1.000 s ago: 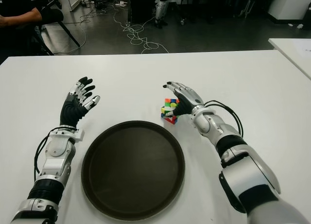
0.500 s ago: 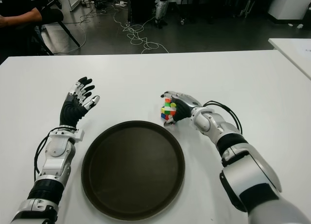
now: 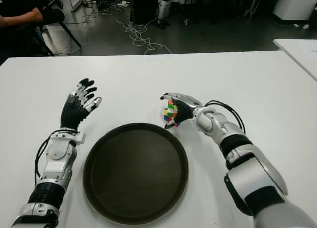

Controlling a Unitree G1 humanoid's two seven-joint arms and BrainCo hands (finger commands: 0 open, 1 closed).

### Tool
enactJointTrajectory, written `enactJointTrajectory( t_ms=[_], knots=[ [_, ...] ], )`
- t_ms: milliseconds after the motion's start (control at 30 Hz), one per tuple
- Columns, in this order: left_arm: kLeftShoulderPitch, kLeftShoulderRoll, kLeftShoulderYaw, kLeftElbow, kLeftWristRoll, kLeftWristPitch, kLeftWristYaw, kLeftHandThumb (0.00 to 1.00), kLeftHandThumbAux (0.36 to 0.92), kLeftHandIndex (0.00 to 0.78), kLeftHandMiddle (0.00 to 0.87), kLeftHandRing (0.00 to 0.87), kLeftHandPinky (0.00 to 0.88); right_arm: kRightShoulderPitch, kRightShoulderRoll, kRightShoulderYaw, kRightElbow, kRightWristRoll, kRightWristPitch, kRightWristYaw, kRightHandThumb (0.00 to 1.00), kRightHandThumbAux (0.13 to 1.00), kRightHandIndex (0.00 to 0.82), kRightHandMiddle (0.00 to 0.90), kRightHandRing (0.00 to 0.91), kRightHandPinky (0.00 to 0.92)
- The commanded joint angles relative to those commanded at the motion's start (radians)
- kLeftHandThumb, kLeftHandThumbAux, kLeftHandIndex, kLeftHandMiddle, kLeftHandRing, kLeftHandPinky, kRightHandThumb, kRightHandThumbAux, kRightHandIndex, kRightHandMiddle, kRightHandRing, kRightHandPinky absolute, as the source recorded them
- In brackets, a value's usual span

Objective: Pick up the Rubik's Cube and put it in the plate

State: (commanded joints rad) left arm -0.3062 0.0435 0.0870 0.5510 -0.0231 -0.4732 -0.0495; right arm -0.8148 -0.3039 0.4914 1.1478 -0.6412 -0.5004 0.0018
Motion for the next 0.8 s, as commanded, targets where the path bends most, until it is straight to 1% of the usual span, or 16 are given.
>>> enactJointTrajectory(
  t_ms=[300,567,800],
  knots=[
    [0.004,0.001,-0.003,-0.003,0.009,-0.012,0.004,0.060,0.759,0.080,0.157,0.136,0.110,0.006,-0.002,0.004,-0.015,-0.003,0.001,-0.008,0.000,0.738,0.030,0.060,0.078,0.081],
    [0.003,0.006,-0.005,0.002,0.016,-0.008,0.007,0.032,0.740,0.072,0.149,0.129,0.098,0.009,-0.001,0.002,-0.020,-0.002,0.009,-0.018,0.000,0.739,0.037,0.059,0.080,0.084],
    [0.003,0.002,-0.002,0.003,0.010,-0.005,0.006,0.033,0.737,0.070,0.144,0.127,0.102,0.012,0.008,-0.004,-0.008,-0.001,0.017,-0.068,0.000,0.754,0.082,0.127,0.164,0.192]
  ],
)
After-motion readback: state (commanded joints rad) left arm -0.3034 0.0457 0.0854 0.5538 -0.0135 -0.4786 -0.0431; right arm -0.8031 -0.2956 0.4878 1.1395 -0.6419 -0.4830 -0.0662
